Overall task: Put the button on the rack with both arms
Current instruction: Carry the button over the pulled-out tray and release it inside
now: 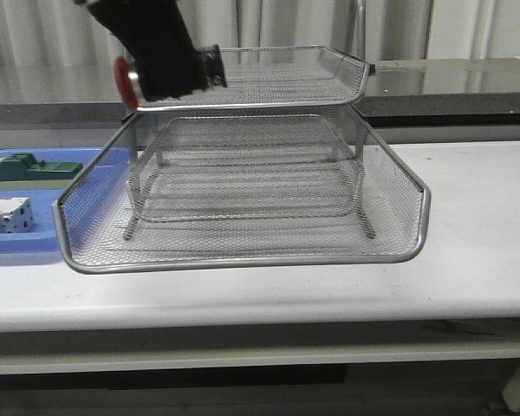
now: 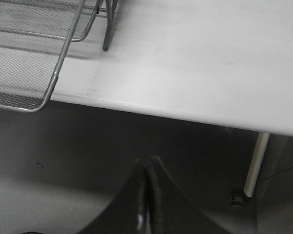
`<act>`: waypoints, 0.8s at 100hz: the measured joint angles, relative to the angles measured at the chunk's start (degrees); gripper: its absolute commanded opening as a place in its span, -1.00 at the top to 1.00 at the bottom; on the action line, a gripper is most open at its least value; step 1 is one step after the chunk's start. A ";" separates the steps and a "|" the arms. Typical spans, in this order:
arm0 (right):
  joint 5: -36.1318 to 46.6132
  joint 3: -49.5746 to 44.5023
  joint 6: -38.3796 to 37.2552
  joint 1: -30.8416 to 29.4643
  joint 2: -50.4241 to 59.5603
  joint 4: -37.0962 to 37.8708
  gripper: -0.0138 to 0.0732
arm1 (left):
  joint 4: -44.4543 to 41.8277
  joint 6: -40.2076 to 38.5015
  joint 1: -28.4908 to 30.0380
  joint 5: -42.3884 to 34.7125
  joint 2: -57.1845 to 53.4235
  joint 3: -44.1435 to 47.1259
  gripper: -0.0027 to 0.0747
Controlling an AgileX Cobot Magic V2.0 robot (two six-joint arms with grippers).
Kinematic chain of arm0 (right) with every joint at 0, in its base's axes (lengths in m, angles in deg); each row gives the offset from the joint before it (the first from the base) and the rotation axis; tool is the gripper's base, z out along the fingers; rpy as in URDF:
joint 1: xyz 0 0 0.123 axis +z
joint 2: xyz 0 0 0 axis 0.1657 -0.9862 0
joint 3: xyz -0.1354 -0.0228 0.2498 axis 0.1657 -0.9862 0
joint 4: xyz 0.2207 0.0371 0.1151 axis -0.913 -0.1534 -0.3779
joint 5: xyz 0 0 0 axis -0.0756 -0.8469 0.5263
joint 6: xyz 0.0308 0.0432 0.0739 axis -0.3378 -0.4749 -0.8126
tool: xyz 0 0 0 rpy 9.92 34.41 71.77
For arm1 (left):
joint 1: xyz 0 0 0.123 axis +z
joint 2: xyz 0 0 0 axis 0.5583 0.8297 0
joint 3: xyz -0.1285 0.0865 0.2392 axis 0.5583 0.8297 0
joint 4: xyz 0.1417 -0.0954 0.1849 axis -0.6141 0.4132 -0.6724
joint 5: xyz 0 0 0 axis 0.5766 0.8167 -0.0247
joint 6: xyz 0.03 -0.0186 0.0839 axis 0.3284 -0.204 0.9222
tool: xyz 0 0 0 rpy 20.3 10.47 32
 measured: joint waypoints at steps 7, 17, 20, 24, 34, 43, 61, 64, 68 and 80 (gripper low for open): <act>0.00 0.00 0.00 0.00 0.00 0.00 0.85 | 0.00 0.00 -1.28 -2.90 1.97 0.00 0.83; 0.00 0.00 0.00 0.00 0.00 0.00 0.85 | 0.00 0.00 -2.43 -6.43 4.36 0.00 0.83; 0.00 0.00 0.00 0.00 0.00 0.00 0.85 | 0.00 0.00 -2.71 -7.40 4.96 0.00 0.83; 0.00 0.00 0.00 0.00 0.00 0.00 0.85 | 0.00 0.00 -2.84 -8.12 5.82 0.00 0.83; 0.00 0.00 0.00 0.00 0.00 0.00 0.85 | 0.00 0.00 -2.96 -9.64 7.37 0.05 0.82; 0.00 0.00 0.00 0.00 0.00 0.00 0.85 | 0.00 0.00 -2.96 -9.88 8.32 0.14 0.82; 0.00 0.00 0.00 0.00 0.00 0.00 0.85 | 0.00 0.00 -3.05 -10.80 8.81 0.14 0.55; 0.00 0.00 0.00 0.00 0.00 0.00 0.85 | 0.00 0.00 -3.05 -10.94 8.81 0.14 0.46; 0.00 0.00 0.00 0.00 0.00 0.00 0.85 | 0.00 0.00 -3.05 -10.94 8.81 0.14 0.30; 0.00 0.00 0.00 0.00 0.00 0.00 0.85 | 0.00 0.00 -3.05 -11.05 8.94 0.14 -0.08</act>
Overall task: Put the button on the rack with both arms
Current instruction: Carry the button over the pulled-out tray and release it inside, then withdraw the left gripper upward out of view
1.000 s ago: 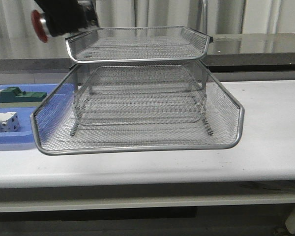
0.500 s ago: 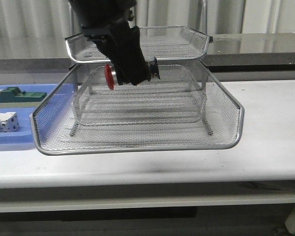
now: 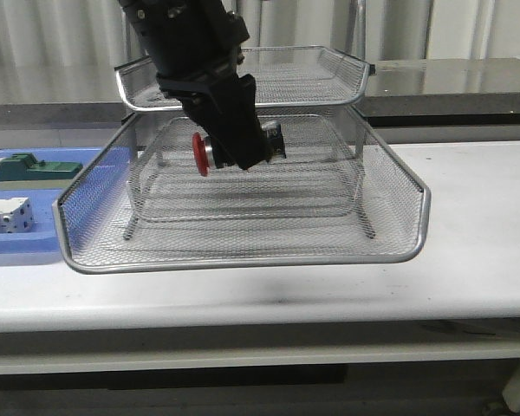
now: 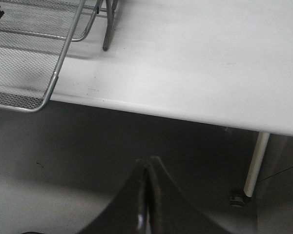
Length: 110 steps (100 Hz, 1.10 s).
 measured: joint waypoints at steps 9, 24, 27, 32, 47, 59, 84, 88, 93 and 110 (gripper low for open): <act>0.00 0.00 0.00 0.00 0.00 0.00 0.85 | 0.00 0.00 0.00 -0.13 0.23 0.00 -0.17; 0.00 0.00 0.00 0.00 0.00 0.00 0.85 | 0.00 0.00 0.00 -0.65 0.82 0.00 -0.17; 0.00 0.00 0.00 0.00 0.00 0.00 0.85 | 0.00 0.00 0.00 -0.95 0.82 0.00 -0.17; 0.00 0.00 0.00 0.00 0.00 0.00 0.85 | 0.00 0.00 0.00 -1.07 0.82 0.00 -0.17; 0.00 0.00 0.00 0.00 0.00 0.00 0.85 | 0.03 0.00 0.00 -0.90 0.82 -0.40 -0.17; 0.00 0.00 0.00 0.00 0.00 0.00 0.85 | 0.39 0.00 -0.03 0.57 0.06 -1.57 -0.17; 0.00 0.00 0.00 0.00 0.00 0.00 0.85 | -0.50 -4.11 -0.13 2.43 -6.41 -2.95 -0.15; 0.00 0.00 0.00 0.00 0.00 0.00 0.85 | -1.49 -4.95 -0.13 2.82 -7.79 -3.00 -0.15; 0.00 0.00 0.00 0.00 0.00 0.00 0.85 | -2.85 -5.99 -0.01 3.07 -9.37 -3.00 -0.15; 0.00 0.00 0.00 0.00 0.00 0.00 0.85 | -4.77 -8.25 4.07 3.82 -13.93 -3.00 -0.15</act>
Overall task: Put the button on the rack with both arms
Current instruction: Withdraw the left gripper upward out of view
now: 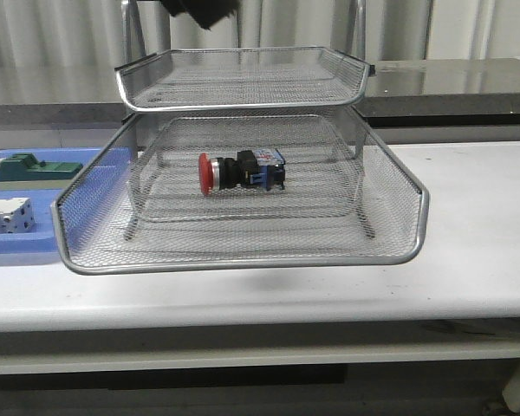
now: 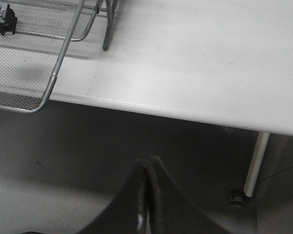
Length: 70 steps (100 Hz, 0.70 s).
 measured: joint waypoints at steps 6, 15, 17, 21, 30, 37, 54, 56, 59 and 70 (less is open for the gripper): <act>0.00 0.00 0.00 0.00 0.00 0.00 0.85 | 0.02 -1.02 2.81 0.13 -1.44 0.00 -0.15; 0.00 0.00 0.00 0.00 0.00 0.00 0.85 | 1.09 -1.82 7.76 0.13 -3.70 0.67 -0.15; 0.00 0.00 0.00 0.00 0.00 0.00 0.85 | 1.45 -1.93 8.99 0.13 -4.07 0.79 -0.15; 0.00 0.00 0.00 0.00 0.00 0.00 0.85 | 2.63 -2.04 11.04 0.13 -5.22 1.59 -0.15; 0.00 0.00 0.00 0.00 0.00 0.00 0.85 | 5.35 -2.26 16.35 -0.30 -8.09 3.80 -0.15; 0.00 0.00 0.00 0.00 0.00 0.00 0.85 | 7.21 -2.26 20.17 -1.62 -10.73 6.29 -0.15; 0.00 0.00 0.00 0.00 0.00 0.00 0.85 | 10.21 -2.26 27.95 -7.19 -19.14 15.03 -0.15; 0.00 0.00 0.00 0.00 0.00 0.00 0.85 | 10.52 -2.26 28.39 -8.09 -20.39 16.38 -0.15; 0.00 0.00 0.00 0.00 0.00 0.00 0.85 | 10.88 -2.26 29.31 -9.66 -22.13 18.23 -0.15; 0.00 0.00 0.00 0.00 0.00 0.00 0.85 | 11.82 -2.26 30.49 -14.78 -29.64 25.87 -0.15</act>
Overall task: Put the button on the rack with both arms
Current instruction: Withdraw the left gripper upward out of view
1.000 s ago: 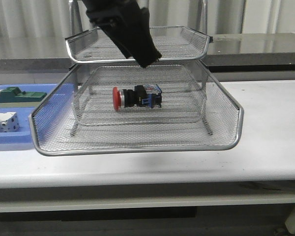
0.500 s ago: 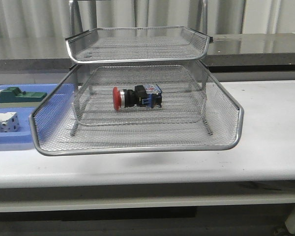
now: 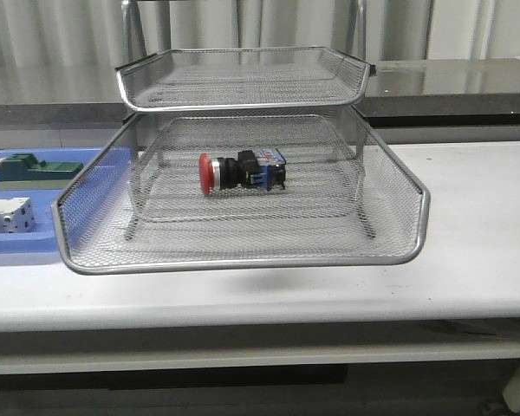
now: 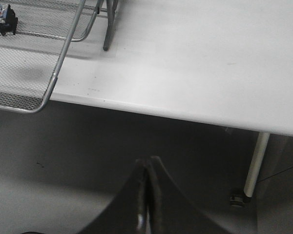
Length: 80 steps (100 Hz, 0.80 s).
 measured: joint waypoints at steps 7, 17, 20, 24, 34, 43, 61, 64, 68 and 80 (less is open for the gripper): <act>0.00 0.00 0.00 0.00 0.00 0.00 0.85 | 0.74 0.00 0.06 -3.56 -4.90 4.80 -0.15; 0.00 0.00 0.00 0.00 0.00 0.00 0.85 | 2.59 0.00 0.06 -8.14 -11.59 11.31 -0.15; 0.00 0.00 0.00 0.00 0.00 0.00 0.85 | 3.18 0.00 0.06 -9.12 -13.85 13.54 -0.15; 0.00 0.00 0.00 0.00 0.00 0.00 0.85 | 3.67 0.00 0.06 -10.47 -16.08 15.71 -0.15; 0.00 0.00 0.00 0.00 0.00 0.00 0.85 | 4.91 0.00 0.06 -12.46 -22.31 21.83 -0.15; 0.00 0.00 0.00 0.00 0.00 0.00 0.85 | 5.77 0.00 0.06 -13.21 -27.32 26.17 -0.15; 0.00 0.00 0.00 0.00 0.00 0.00 0.85 | 8.38 0.00 0.06 -13.43 -35.29 34.60 -0.15; 0.00 0.00 0.00 0.00 0.00 0.00 0.85 | 8.82 0.00 0.14 -13.55 -36.77 35.78 -0.15; 0.00 0.00 0.00 0.00 0.00 0.00 0.85 | 9.26 0.00 0.14 -13.83 -38.24 37.50 -0.15; 0.00 0.00 0.00 0.00 0.00 0.00 0.85 | 10.38 0.00 0.14 -15.26 -43.56 41.94 -0.15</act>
